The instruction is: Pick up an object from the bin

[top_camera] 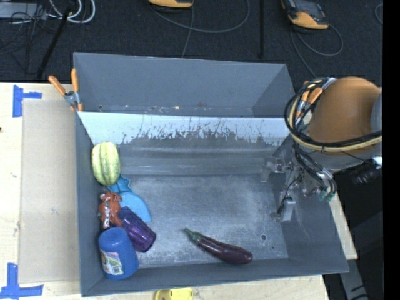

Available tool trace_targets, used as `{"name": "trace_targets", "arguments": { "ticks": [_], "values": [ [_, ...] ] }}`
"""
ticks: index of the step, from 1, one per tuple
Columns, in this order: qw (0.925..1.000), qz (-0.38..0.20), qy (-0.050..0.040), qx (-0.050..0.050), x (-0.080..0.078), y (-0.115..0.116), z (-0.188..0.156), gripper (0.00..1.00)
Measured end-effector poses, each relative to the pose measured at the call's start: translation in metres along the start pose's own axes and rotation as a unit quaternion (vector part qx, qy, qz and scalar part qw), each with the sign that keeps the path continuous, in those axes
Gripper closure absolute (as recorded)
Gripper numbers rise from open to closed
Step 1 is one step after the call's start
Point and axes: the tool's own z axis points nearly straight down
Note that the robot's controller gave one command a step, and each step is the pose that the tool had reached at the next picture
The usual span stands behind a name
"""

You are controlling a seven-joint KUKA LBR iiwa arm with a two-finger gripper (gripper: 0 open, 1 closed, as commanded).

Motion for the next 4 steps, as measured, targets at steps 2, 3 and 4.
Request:
{"name": "trace_targets", "arguments": {
  "ticks": [2,3,4],
  "values": [
    [0.9996,-0.026,-0.0049,0.002,0.001,0.035,0.011,0.0],
    [0.9982,-0.06,-0.0039,0.0,0.009,0.087,0.033,0.0],
    [0.9996,0.028,-0.004,0.001,0.037,0.077,0.074,0.0]
  ]
}}
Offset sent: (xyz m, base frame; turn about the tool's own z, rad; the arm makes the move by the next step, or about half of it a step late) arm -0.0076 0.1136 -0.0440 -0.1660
